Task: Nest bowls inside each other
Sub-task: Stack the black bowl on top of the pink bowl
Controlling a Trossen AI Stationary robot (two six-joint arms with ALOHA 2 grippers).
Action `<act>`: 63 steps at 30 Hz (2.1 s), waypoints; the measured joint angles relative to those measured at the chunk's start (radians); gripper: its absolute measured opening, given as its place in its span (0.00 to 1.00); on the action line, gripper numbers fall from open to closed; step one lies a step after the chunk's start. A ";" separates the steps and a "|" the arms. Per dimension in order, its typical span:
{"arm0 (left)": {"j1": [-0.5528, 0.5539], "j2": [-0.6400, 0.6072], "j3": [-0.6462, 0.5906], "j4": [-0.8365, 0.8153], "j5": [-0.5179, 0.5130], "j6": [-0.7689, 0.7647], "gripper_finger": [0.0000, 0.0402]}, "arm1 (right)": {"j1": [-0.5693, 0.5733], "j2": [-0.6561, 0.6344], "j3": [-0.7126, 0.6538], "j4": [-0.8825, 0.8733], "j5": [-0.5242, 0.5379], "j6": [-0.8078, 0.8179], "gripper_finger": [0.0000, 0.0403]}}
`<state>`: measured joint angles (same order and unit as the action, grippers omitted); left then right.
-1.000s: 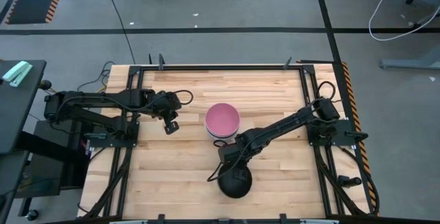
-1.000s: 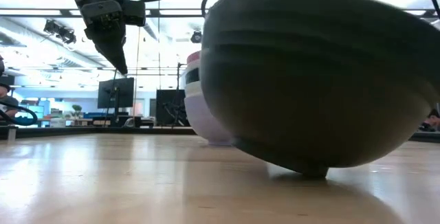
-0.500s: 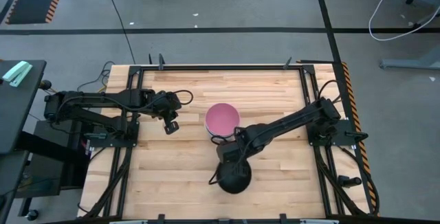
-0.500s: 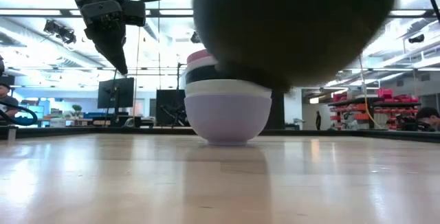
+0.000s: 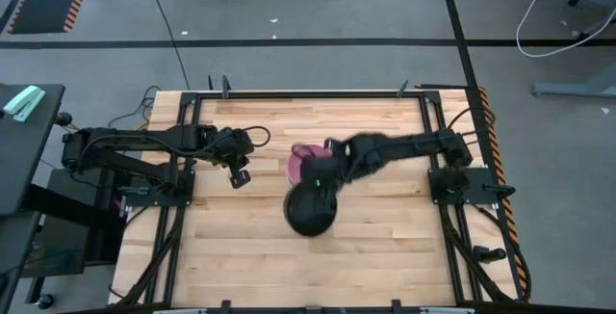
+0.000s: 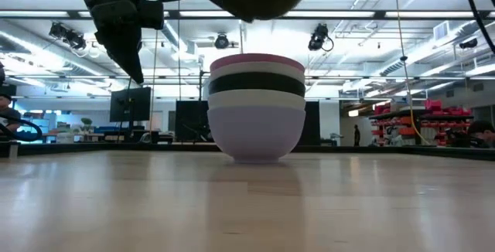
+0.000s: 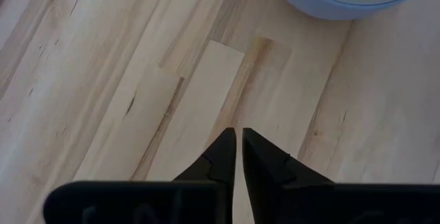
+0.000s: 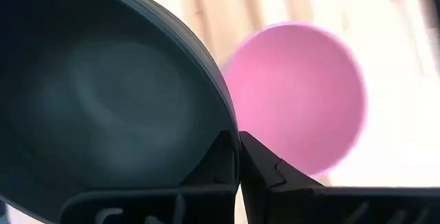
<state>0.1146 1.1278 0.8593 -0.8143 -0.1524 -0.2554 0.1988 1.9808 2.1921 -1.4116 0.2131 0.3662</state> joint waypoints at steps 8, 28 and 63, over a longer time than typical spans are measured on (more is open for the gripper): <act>0.000 0.000 0.000 0.000 0.000 0.004 0.07 | -0.194 0.000 0.073 -0.032 -0.005 -0.036 0.01; 0.000 0.000 0.000 0.000 0.000 0.001 0.07 | -0.391 0.000 0.075 -0.139 -0.183 -0.018 0.01; 0.000 0.000 0.000 0.020 0.000 0.000 0.09 | -0.378 0.010 -0.212 0.053 -0.219 -0.030 0.16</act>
<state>0.1148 1.1278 0.8597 -0.7941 -0.1524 -0.2552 -0.1795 1.9903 1.9800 -1.3586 -0.0055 0.3360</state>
